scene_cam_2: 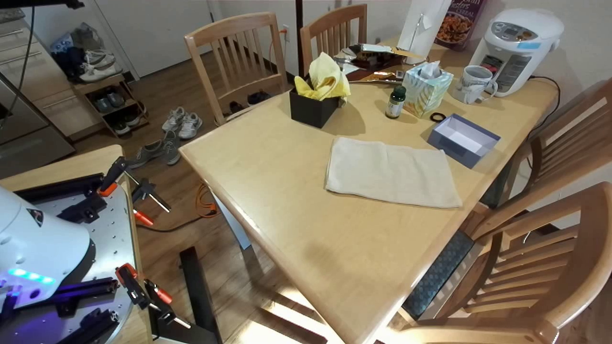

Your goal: Move the white towel to the left

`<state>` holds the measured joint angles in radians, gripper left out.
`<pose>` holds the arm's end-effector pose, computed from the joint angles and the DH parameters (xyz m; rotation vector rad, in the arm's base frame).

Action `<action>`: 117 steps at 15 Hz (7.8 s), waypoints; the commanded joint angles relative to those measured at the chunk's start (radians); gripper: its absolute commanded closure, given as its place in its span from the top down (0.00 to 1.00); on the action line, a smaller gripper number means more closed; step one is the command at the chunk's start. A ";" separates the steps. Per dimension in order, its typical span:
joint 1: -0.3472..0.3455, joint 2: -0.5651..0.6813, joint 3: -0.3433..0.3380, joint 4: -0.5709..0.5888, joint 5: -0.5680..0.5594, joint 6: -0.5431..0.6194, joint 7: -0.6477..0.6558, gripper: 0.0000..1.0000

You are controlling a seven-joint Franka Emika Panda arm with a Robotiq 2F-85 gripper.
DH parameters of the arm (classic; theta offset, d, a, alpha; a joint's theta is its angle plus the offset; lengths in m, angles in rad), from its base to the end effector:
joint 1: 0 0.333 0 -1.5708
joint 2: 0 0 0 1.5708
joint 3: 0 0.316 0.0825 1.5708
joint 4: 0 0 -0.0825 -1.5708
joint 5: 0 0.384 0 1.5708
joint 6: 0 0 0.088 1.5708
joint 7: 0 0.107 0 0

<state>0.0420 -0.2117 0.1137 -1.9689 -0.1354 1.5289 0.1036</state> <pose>0.4649 0.0618 0.5457 2.9377 0.0834 -0.3064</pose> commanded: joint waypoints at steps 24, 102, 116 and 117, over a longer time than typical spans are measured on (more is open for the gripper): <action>-0.049 0.502 -0.121 0.059 0.224 0.759 -0.053 1.00; -0.185 1.294 -0.086 0.669 0.220 0.808 -0.211 0.73; -0.146 1.047 -0.043 0.342 0.231 0.855 -0.193 0.00; -0.151 1.038 -0.041 0.321 0.234 0.852 -0.197 0.26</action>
<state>-0.0968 0.8921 0.0663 -1.5317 0.0716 2.3594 -0.0695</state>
